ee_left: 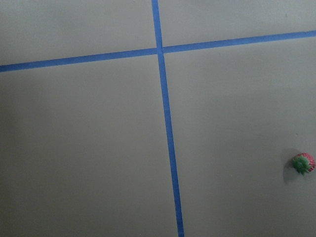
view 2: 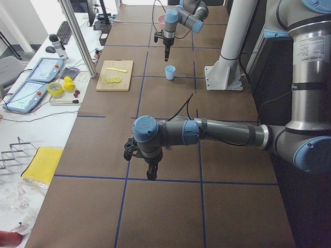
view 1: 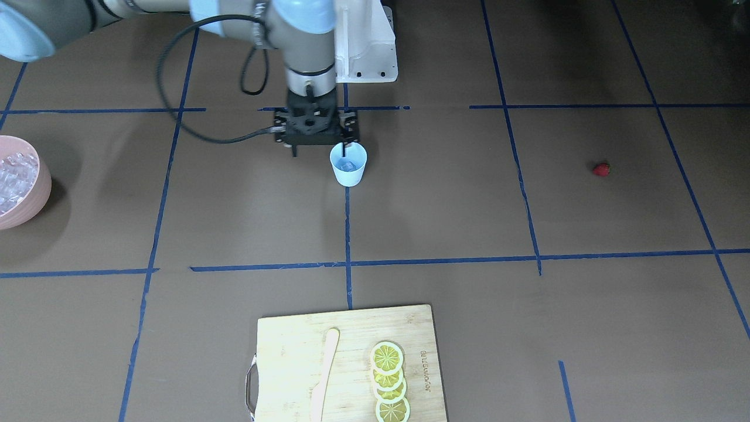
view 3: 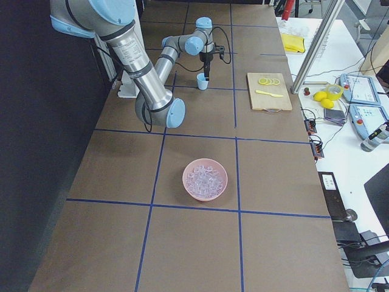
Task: Put ice and strawberries in cup
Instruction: 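Move the right gripper back to the pink bowl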
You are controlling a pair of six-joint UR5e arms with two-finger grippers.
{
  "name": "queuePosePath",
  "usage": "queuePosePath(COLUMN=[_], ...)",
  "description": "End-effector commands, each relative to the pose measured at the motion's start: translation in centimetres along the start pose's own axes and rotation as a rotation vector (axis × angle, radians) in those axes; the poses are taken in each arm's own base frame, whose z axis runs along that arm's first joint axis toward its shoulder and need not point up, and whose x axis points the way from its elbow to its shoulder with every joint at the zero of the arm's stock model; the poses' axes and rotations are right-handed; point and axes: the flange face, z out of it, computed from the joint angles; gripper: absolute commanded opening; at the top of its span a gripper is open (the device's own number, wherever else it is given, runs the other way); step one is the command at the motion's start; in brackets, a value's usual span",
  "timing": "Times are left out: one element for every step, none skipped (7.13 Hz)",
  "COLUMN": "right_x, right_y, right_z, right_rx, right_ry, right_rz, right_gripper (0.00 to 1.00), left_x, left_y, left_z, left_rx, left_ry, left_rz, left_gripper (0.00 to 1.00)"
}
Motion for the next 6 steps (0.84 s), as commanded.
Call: queuePosePath(right_x=[12.3,18.1,25.0,33.0,39.3,44.4], right_y=[-2.1,-3.3,-4.6,-5.0,-4.8,-3.1], right_z=[-3.2,-4.6,-5.4,-5.4,-5.8,-4.9], right_rx=[-0.008,-0.011,-0.045,-0.055,-0.055,-0.089], right_ry=[-0.011,-0.003,-0.004,0.004,-0.019,-0.019], right_rz=[-0.133,-0.181,-0.235,-0.289,-0.325,-0.368], right_gripper=[0.99,0.99,0.99,0.99,0.98,0.98], left_x=[0.0,0.0,0.1,0.1,0.4,0.4], left_y=[0.0,0.0,-0.1,-0.1,-0.1,-0.1], left_z=[0.0,0.0,-0.1,-0.1,-0.4,-0.4], left_rx=[0.001,0.001,0.002,0.003,0.008,0.008], left_ry=[0.000,0.000,0.000,-0.001,-0.002,-0.002], left_rz=[0.001,0.001,0.002,0.003,0.009,0.009], left_gripper=[1.00,1.00,1.00,1.00,1.00,1.00])
